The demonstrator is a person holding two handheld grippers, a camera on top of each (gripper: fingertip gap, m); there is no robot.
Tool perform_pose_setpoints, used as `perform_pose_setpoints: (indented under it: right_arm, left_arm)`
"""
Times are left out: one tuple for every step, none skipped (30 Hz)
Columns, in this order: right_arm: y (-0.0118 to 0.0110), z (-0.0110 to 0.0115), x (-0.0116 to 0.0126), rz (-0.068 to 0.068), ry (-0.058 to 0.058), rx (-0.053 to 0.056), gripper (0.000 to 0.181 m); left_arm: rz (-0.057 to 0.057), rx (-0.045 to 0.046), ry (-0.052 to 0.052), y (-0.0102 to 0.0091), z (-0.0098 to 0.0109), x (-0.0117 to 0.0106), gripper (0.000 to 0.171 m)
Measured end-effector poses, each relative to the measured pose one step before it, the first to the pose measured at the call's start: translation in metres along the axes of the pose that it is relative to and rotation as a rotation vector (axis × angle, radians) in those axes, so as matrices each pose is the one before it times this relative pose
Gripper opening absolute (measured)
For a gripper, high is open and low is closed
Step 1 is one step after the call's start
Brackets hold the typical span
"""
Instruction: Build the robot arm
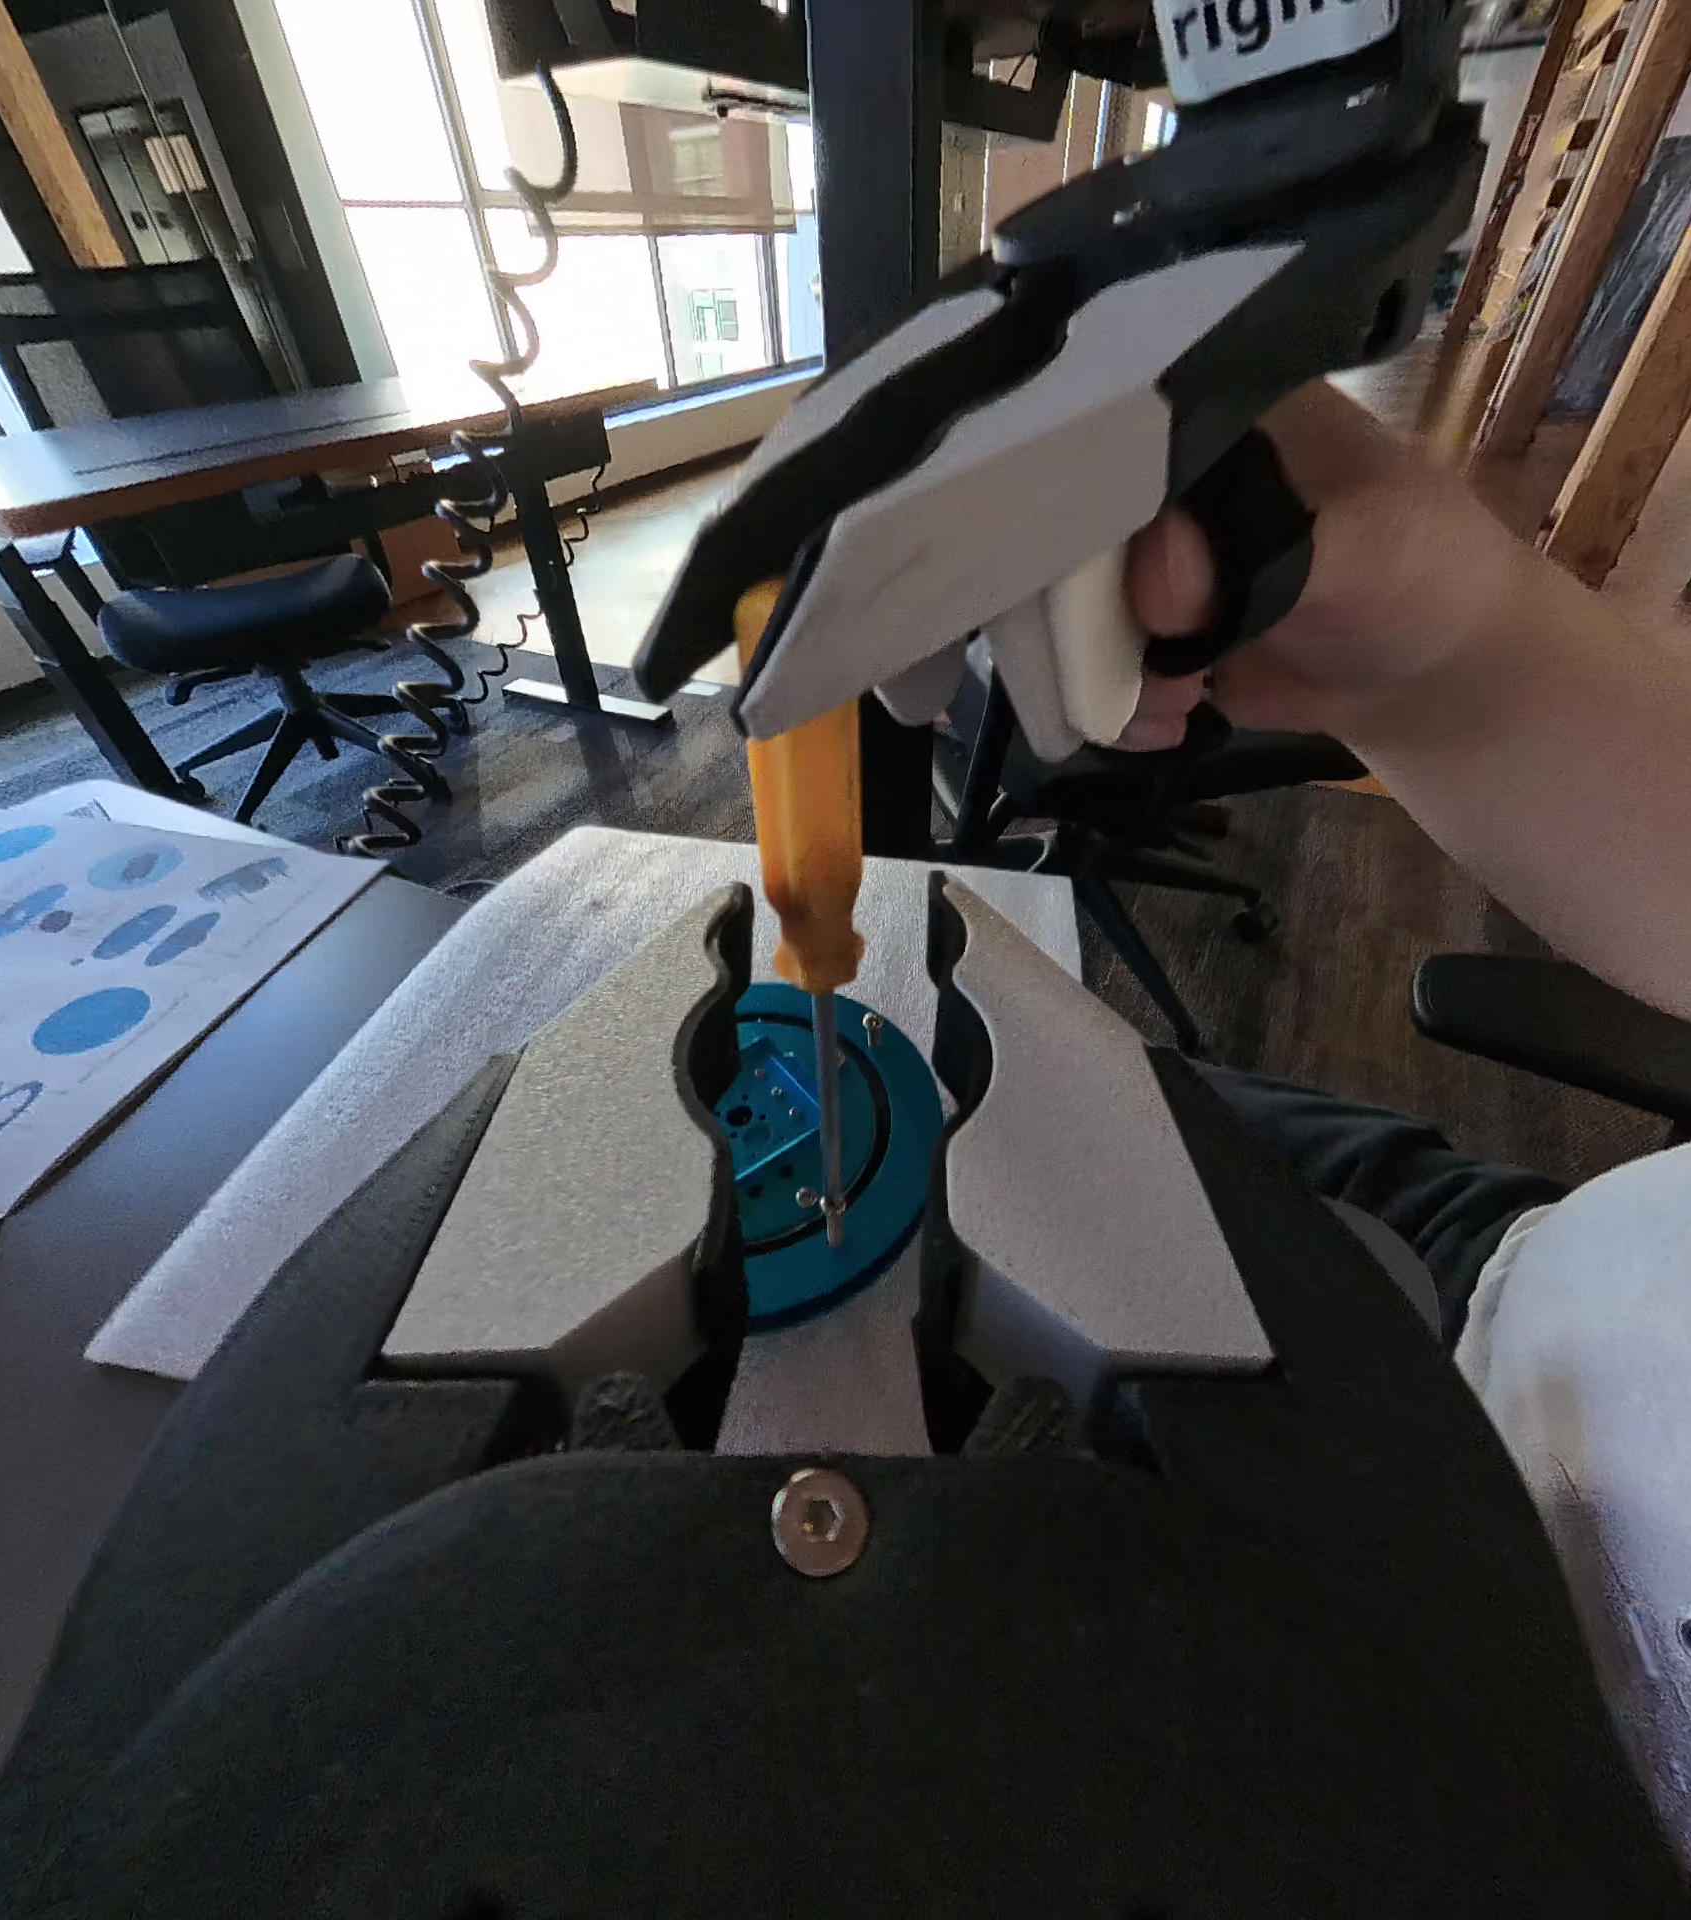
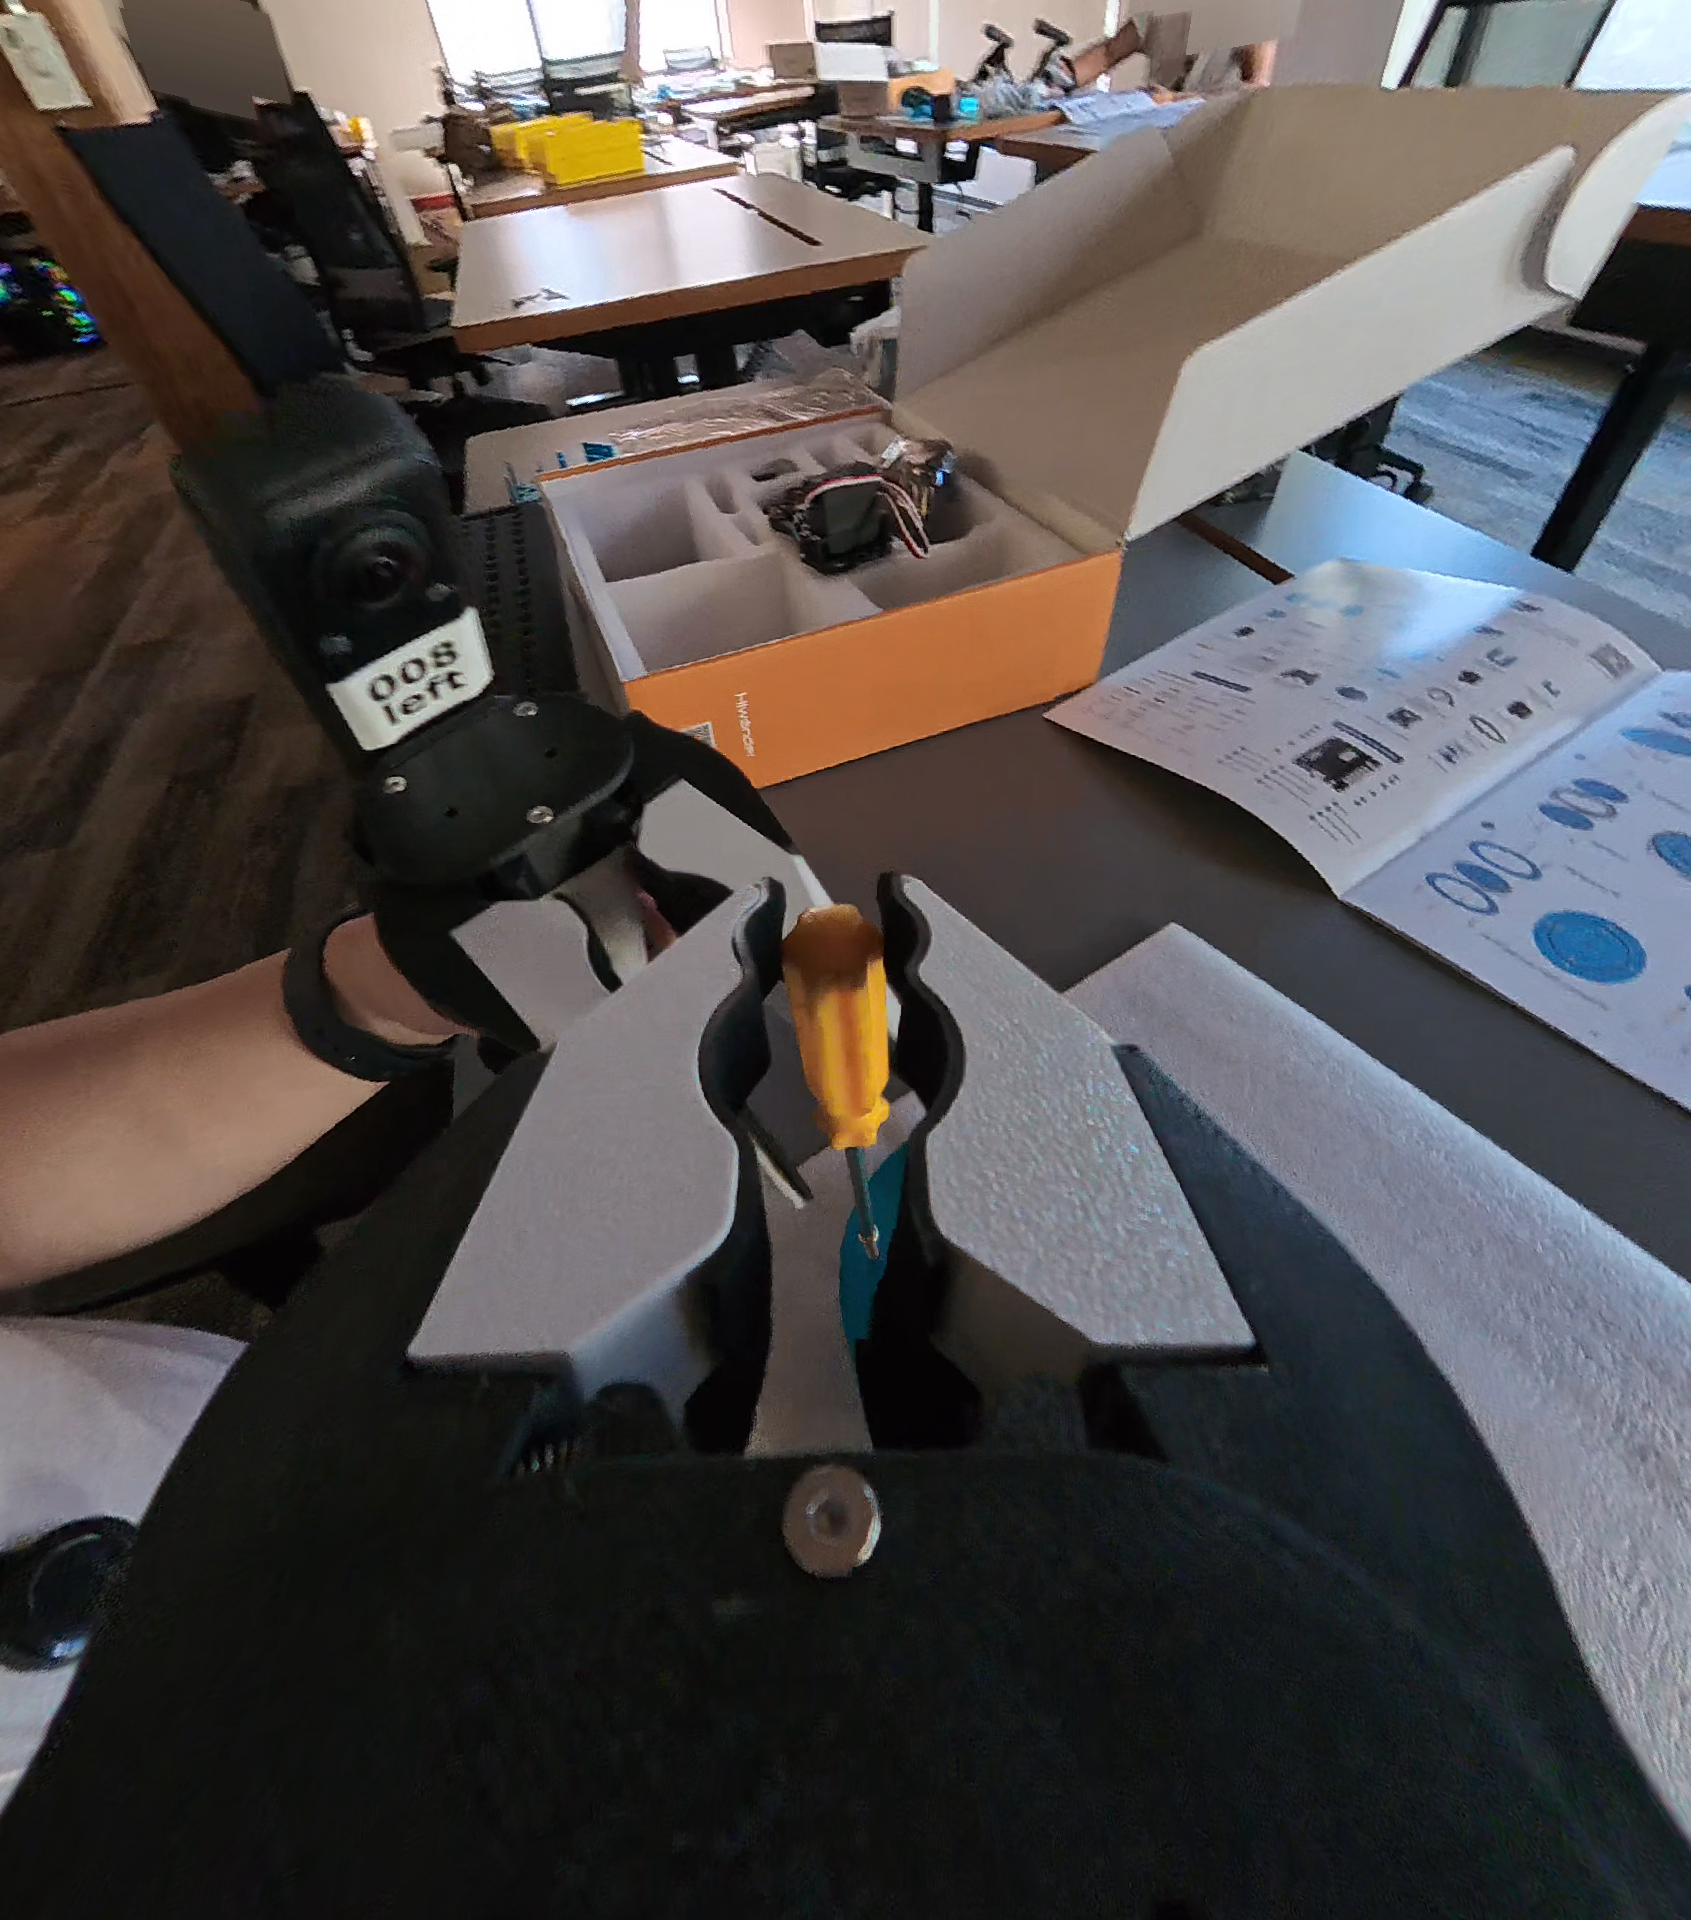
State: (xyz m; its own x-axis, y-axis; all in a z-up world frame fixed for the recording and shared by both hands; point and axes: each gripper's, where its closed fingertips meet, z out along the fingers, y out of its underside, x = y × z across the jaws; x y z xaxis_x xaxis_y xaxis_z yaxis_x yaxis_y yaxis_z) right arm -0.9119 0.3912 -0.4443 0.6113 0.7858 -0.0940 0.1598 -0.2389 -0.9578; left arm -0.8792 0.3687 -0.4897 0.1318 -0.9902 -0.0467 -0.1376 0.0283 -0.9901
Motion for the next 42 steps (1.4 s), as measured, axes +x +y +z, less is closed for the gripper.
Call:
perform_pose_setpoints:
  right_arm:
    - [0.00009, 0.00010, 0.00187, 0.0081, 0.0244, -0.0055, 0.018]
    - [0.00006, 0.00019, 0.00033, 0.0089, 0.0179, -0.0023, 0.018]
    - [0.00003, 0.00036, -0.00010, 0.0118, 0.0157, 0.0002, 0.018]
    - [-0.00024, 0.00049, 0.00001, 0.0137, 0.0147, 0.0045, 0.018]
    - [-0.00054, 0.00022, 0.00004, 0.0053, 0.0082, 0.0091, 0.018]
    - [-0.00056, 0.00005, -0.00111, -0.0122, -0.0103, 0.0112, 0.018]
    - [-0.00027, 0.00007, -0.00198, -0.0266, -0.0289, 0.0140, 0.018]
    - [-0.00033, 0.00008, -0.00319, -0.0207, -0.0479, 0.0163, 0.020]
    - [-0.00060, 0.00027, -0.00140, 0.0019, -0.0456, 0.0179, 0.029]
    - [-0.00034, -0.00024, 0.00278, 0.0172, -0.0242, 0.0150, 0.037]
    - [0.00013, -0.00051, 0.00039, 0.0094, -0.0368, 0.0090, 0.036]
    - [0.00089, -0.00037, -0.00264, -0.0004, -0.0480, 0.0020, 0.033]
    - [0.00213, -0.00009, 0.00132, -0.0010, -0.0159, -0.0109, 0.031]
    - [0.00145, 0.00054, 0.00069, -0.0018, -0.0087, -0.0117, 0.034]
    - [0.00116, 0.00063, -0.00331, -0.0116, -0.0237, -0.0149, 0.025]
    - [0.00125, 0.00040, -0.00594, -0.0230, -0.0330, -0.0179, 0.017]
    - [0.00018, 0.00002, 0.00199, -0.0205, 0.0229, -0.0118, 0.017]
    - [0.00020, 0.00019, 0.00119, -0.0176, 0.0202, -0.0085, 0.016]
    - [0.00028, 0.00030, 0.00082, -0.0004, 0.0180, -0.0070, 0.016]
    - [0.00016, 0.00067, 0.00008, 0.0119, 0.0124, -0.0031, 0.017]
    - [0.00041, 0.00083, -0.00096, 0.0134, 0.0040, -0.0022, 0.017]
    - [-0.00006, 0.00073, -0.00088, 0.0082, 0.0008, -0.0008, 0.017]
    - [-0.00020, 0.00057, -0.00080, 0.0022, -0.0017, -0.0010, 0.017]
    - [0.00010, 0.00030, -0.00030, 0.0005, -0.0012, -0.0048, 0.017]
    - [-0.00016, -0.00004, 0.00053, -0.0017, 0.0021, -0.0030, 0.016]
    - [-0.00013, -0.00030, 0.00077, -0.0038, 0.0047, -0.0007, 0.016]
    - [-0.00007, -0.00035, 0.00063, -0.0008, 0.0020, 0.0020, 0.016]
    - [-0.00015, -0.00019, 0.00043, 0.0036, -0.0013, 0.0053, 0.016]
    - [-0.00014, 0.00000, 0.00014, 0.0057, -0.0042, 0.0070, 0.016]
    - [-0.00016, 0.00008, 0.00009, 0.0058, -0.0041, 0.0070, 0.016]
    - [-0.00008, -0.00010, 0.00029, 0.0023, -0.0016, 0.0061, 0.016]
    - [-0.00013, -0.00032, 0.00044, 0.0002, 0.0009, 0.0047, 0.016]
    - [-0.00012, -0.00040, 0.00073, 0.0008, 0.0022, 0.0029, 0.016]
    - [-0.00004, -0.00053, 0.00110, 0.0016, 0.0037, 0.0015, 0.016]
    - [-0.00009, -0.00033, 0.00081, 0.0031, 0.0023, -0.0001, 0.016]
    - [0.00007, -0.00032, 0.00021, 0.0024, -0.0004, -0.0012, 0.016]
    - [0.00010, -0.00034, -0.00016, -0.0010, -0.0006, -0.0017, 0.016]
    - [0.00018, -0.00032, -0.00018, -0.0050, 0.0010, -0.0011, 0.016]
    - [-0.00008, -0.00040, 0.00021, -0.0040, 0.0026, 0.0009, 0.016]
    - [-0.00006, -0.00004, 0.00042, 0.0019, 0.0005, 0.0018, 0.016]
    - [-0.00002, 0.00012, 0.00018, 0.0044, -0.0018, 0.0018, 0.016]
    - [-0.00013, 0.00015, 0.00006, 0.0019, -0.0013, 0.0021, 0.016]
  left_arm:
    - [0.0053, -0.00154, -0.0054, -0.00327, 0.00070, -0.00020, 0.026]
    - [0.0170, -0.01707, -0.0169, -0.00019, 0.00110, -0.00180, 0.023]
    - [0.0237, -0.01807, -0.0195, 0.00098, 0.00121, -0.00184, 0.020]
    - [0.0210, -0.01158, -0.0204, 0.00074, 0.00086, -0.00204, 0.016]
    - [0.0077, -0.00333, -0.0073, 0.00014, 0.00035, -0.00065, 0.017]
    - [-0.0114, 0.00039, 0.0084, 0.00006, -0.00005, 0.00033, 0.016]
    - [-0.0237, 0.00341, 0.0232, 0.00014, -0.00041, 0.00105, 0.016]
    - [-0.0219, 0.00483, 0.0272, 0.00008, -0.00091, 0.00100, 0.016]
    - [-0.0125, 0.00487, 0.0188, 0.00018, -0.00109, 0.00009, 0.016]
    - [-0.0002, 0.00266, 0.0091, 0.00018, -0.00135, -0.00041, 0.016]
    - [0.0078, -0.00069, 0.0034, 0.00022, -0.00119, -0.00061, 0.016]
    - [0.0098, -0.00440, 0.0061, 0.00019, -0.00079, 0.00009, 0.016]
    - [0.0077, -0.00919, 0.0063, 0.00032, -0.00043, 0.00042, 0.016]
    - [0.0055, -0.01165, 0.0041, 0.00021, -0.00025, -0.00014, 0.016]
    - [0.0069, -0.01168, 0.0043, 0.00027, -0.00007, -0.00008, 0.016]
    - [0.0093, -0.00950, 0.0042, 0.00003, 0.00005, 0.00013, 0.016]
    - [0.0066, -0.00800, 0.0004, 0.00027, -0.00005, -0.00032, 0.016]
    - [0.0025, -0.00489, 0.0007, 0.00010, 0.00005, -0.00028, 0.016]
    - [-0.0014, -0.00064, 0.0005, 0.00015, -0.00009, -0.00034, 0.016]
    - [-0.0030, 0.00412, 0.0013, -0.00002, -0.00016, -0.00001, 0.016]
    - [-0.0026, 0.00861, 0.0024, -0.00002, -0.00057, 0.00059, 0.016]
    - [-0.0068, 0.01163, 0.0002, 0.00013, -0.00116, 0.00065, 0.016]
    - [-0.0125, -0.00126, 0.0013, 0.00245, -0.00203, 0.00073, 0.016]
    - [-0.0170, -0.02497, -0.0022, 0.00666, -0.00243, -0.00038, 0.024]
    - [-0.0176, -0.03442, -0.0064, 0.00918, -0.00254, -0.00107, 0.032]
    - [-0.0134, -0.03910, 0.0028, 0.01082, -0.00241, 0.00057, 0.032]
    - [-0.0100, -0.05024, 0.0118, 0.01251, -0.00186, 0.00282, 0.025]
    - [-0.0082, -0.05978, -0.0001, 0.01380, -0.00055, 0.00203, 0.020]
    - [-0.0076, -0.06561, -0.0165, 0.01461, 0.00122, 0.00024, 0.018]
    - [-0.0078, -0.06025, -0.0263, 0.01370, 0.00325, -0.00062, 0.018]
    - [-0.0089, -0.04325, -0.0267, 0.01027, 0.00494, -0.00010, 0.019]
    - [-0.0075, -0.02206, -0.0147, 0.00637, 0.00544, 0.00241, 0.021]
    - [-0.0061, -0.00680, -0.0055, 0.00335, 0.00539, 0.00375, 0.021]
    - [-0.0089, -0.00748, -0.0041, 0.00331, 0.00484, 0.00327, 0.020]
    - [-0.0198, -0.02410, -0.0199, 0.00528, 0.00431, -0.00043, 0.017]
    - [-0.0302, -0.02627, -0.0361, 0.00526, 0.00379, -0.00393, 0.017]
    - [-0.0398, -0.00896, -0.0330, 0.00242, 0.00340, -0.00399, 0.017]
    - [-0.0410, 0.00173, -0.0099, 0.00032, 0.00240, -0.00080, 0.016]
    - [-0.0376, 0.00313, -0.0073, -0.00100, 0.00076, -0.00099, 0.015]
    - [-0.0345, 0.01363, 0.0008, -0.00263, -0.00004, -0.00006, 0.016]
    - [-0.0403, 0.01531, 0.0154, -0.00282, 0.00007, 0.00214, 0.019]
    - [-0.0473, 0.00249, 0.0245, -0.00110, 0.00084, 0.00330, 0.021]
